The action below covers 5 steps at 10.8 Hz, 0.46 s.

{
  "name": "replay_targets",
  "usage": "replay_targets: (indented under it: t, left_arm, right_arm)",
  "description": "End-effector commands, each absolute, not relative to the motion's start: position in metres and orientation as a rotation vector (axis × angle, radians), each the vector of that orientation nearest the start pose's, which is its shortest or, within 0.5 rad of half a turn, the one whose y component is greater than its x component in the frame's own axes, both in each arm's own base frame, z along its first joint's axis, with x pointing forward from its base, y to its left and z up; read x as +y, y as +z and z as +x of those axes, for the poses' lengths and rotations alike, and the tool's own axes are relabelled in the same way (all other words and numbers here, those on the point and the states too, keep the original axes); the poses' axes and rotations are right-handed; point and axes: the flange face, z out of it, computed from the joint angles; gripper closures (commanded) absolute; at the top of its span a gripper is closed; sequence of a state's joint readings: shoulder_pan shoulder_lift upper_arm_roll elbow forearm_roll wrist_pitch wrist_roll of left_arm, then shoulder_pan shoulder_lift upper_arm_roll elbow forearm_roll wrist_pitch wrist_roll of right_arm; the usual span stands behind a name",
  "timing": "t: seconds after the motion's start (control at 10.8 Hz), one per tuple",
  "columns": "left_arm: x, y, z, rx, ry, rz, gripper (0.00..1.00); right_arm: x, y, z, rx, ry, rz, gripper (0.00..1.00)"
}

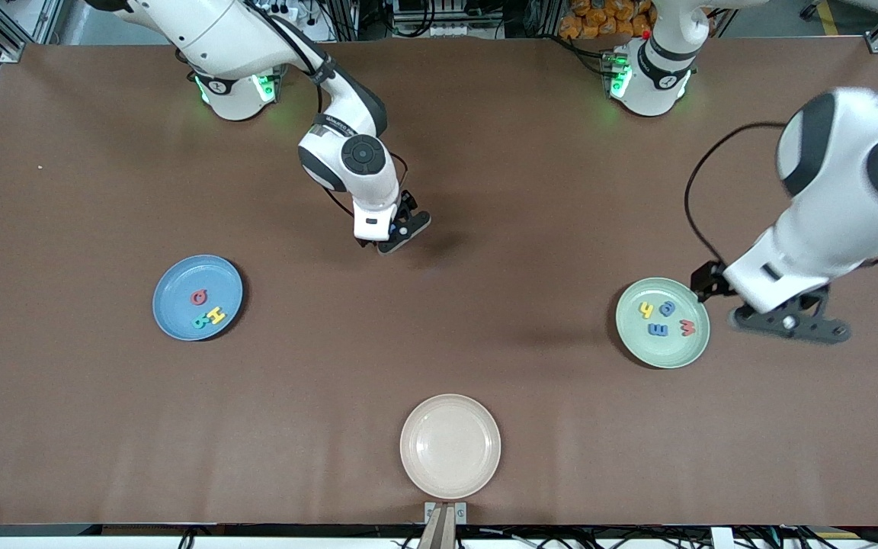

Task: Sort uppercase to blue plate, lowercase to green plate
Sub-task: 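Lower the right gripper and grasp the blue M while the left gripper withdraws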

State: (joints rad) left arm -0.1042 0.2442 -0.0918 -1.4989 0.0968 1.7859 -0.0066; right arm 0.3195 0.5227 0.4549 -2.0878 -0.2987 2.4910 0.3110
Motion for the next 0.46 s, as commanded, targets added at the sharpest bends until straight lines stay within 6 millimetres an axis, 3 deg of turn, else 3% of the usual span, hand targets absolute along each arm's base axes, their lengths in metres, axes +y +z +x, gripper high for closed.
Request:
replay_targets:
  t: [0.0,0.19,0.37]
  left_arm:
    - [-0.108,0.578,0.598,0.274,-0.091,-3.101,0.0]
    - [-0.114,0.608,0.579,0.293,-0.137,-3.098,0.0]
    - [-0.113,0.613,0.571,0.292,-0.099,-3.097,0.0]
  right_arm:
    - [0.416,0.182,0.402,-0.987,0.09,-2.97,0.0]
    - [0.42,0.179,0.397,-0.986,0.085,-2.978,0.0]
    - [0.42,0.177,0.396,-0.993,0.077,-2.986,0.0]
